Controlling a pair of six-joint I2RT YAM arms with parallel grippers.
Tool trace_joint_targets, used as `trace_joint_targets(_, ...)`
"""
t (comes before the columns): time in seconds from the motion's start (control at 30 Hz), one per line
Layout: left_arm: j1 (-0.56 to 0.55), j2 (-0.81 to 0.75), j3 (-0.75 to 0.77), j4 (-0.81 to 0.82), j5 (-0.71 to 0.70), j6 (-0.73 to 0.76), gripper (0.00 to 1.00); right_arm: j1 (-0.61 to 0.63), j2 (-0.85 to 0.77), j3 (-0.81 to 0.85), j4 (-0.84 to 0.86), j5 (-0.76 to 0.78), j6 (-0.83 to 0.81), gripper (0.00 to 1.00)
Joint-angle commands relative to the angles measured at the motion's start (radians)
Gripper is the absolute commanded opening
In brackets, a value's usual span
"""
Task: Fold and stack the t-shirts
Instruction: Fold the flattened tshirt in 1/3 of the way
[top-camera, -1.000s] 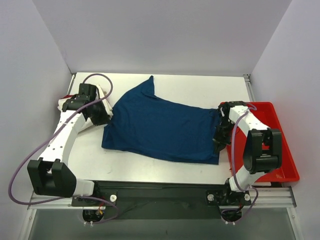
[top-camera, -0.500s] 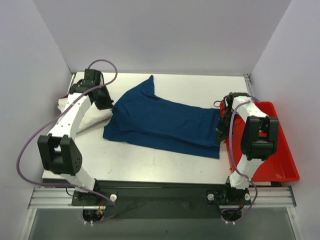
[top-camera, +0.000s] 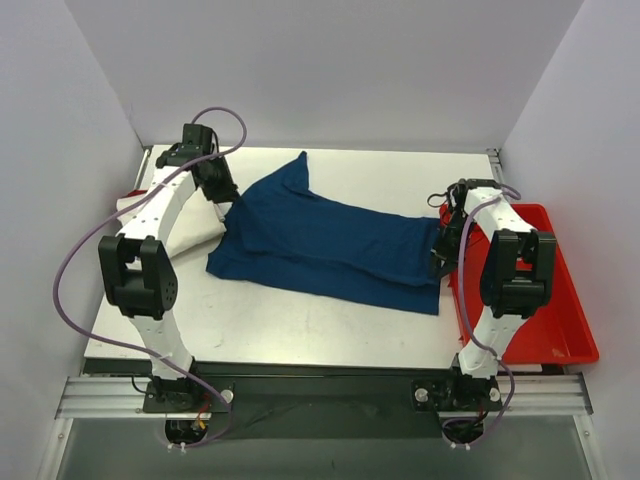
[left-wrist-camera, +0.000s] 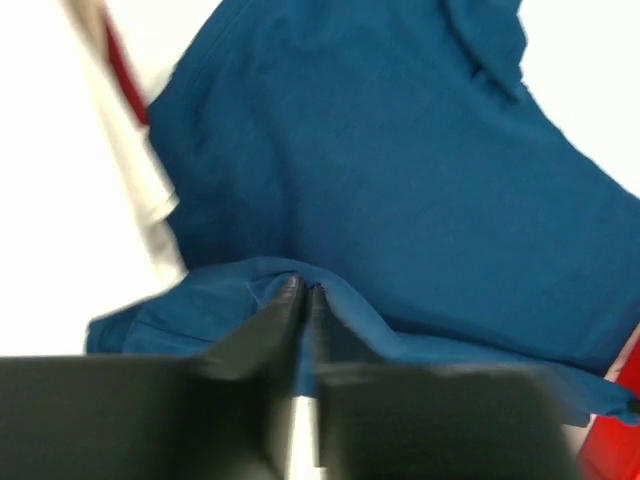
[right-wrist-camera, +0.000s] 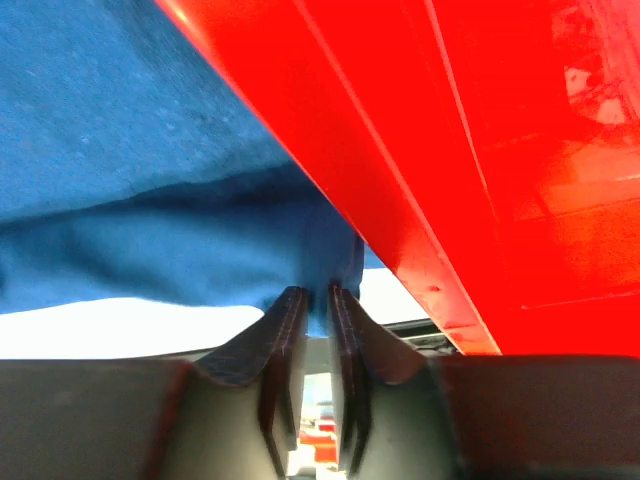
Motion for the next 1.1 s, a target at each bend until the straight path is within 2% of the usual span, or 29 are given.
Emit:
trace_joint_targets(0.0,-0.014,0.047,0.101,0.097,0.050,-0.001,0.34,-0.007,-0.050,0.047,-0.037,0.034,0.029,0.23)
trace_joint_targets(0.03,-0.015,0.055,0.111,0.112,0.048,-0.013,0.45,-0.005,-0.059,0.064,-0.036,0.040,0.035,0.36)
trace_joint_targets(0.07,-0.017,0.064,0.118,0.123,0.047,-0.020,0.55,-0.005,-0.068,0.073,-0.027,0.043,0.038,0.41)
trace_joint_targets(0.17,-0.017,0.051,0.121,0.143,0.038,-0.029,0.63,-0.002,-0.106,0.112,-0.011,0.055,0.044,0.50)
trace_joint_targets(0.23,-0.017,0.028,0.075,0.151,0.031,-0.021,0.65,0.010,-0.146,0.125,0.003,0.063,0.043,0.54)
trace_joint_targets(0.33,-0.017,-0.044,-0.020,0.184,0.025,-0.006,0.66,0.050,-0.194,0.127,0.032,0.061,0.029,0.54)
trace_joint_targets(0.47,-0.017,-0.148,-0.274,0.246,0.053,-0.007,0.67,0.136,-0.205,0.070,0.050,0.023,0.023,0.54)
trace_joint_targets(0.6,-0.017,-0.196,-0.448,0.309,0.080,-0.021,0.67,0.237,-0.202,-0.054,0.117,-0.014,0.061,0.52)
trace_joint_targets(0.77,-0.017,-0.207,-0.563,0.404,0.117,-0.032,0.67,0.299,-0.170,-0.163,0.237,-0.046,0.118,0.52)
trace_joint_targets(0.9,-0.017,-0.176,-0.626,0.511,0.149,-0.047,0.67,0.316,-0.099,-0.163,0.277,-0.057,0.112,0.52)
trace_joint_targets(1.07,-0.017,-0.134,-0.697,0.560,0.145,-0.056,0.67,0.319,-0.021,-0.163,0.309,-0.064,0.098,0.52)
